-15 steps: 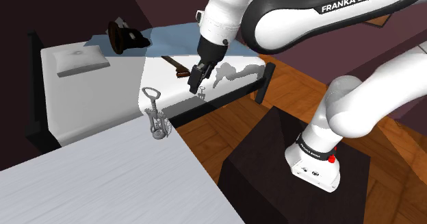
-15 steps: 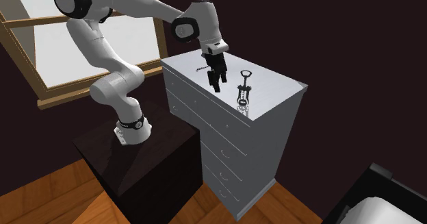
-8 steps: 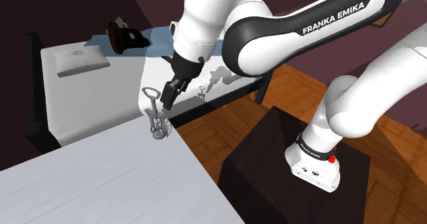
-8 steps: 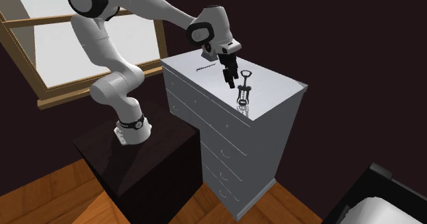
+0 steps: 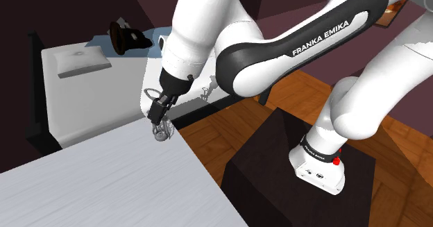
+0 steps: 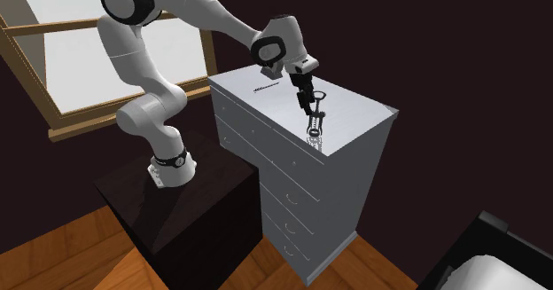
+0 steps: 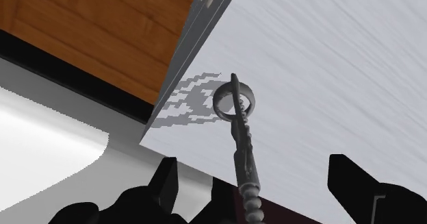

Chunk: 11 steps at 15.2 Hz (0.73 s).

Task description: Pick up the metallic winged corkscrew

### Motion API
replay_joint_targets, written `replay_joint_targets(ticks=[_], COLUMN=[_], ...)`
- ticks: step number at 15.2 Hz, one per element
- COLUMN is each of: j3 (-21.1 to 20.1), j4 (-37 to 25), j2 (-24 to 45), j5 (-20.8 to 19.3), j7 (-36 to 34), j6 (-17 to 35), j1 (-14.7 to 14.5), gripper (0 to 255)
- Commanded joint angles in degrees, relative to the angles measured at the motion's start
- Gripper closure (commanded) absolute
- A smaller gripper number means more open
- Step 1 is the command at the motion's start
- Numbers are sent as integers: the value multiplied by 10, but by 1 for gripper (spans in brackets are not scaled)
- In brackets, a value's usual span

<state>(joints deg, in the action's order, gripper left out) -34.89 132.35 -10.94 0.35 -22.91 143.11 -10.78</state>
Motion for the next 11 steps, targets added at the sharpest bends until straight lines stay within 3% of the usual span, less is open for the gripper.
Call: replay_joint_targets(ticks=[1, 4, 5, 11], j3=[-4, -7, -6, -7], j4=[10, 16, 16, 17], j2=[9, 16, 16, 16], j5=[-8, -16, -16, -16], j7=[-7, -13, -13, -13], j6=[18, 30, 31, 31], j1=[2, 5, 5, 5], gripper=[0, 0, 255, 255])
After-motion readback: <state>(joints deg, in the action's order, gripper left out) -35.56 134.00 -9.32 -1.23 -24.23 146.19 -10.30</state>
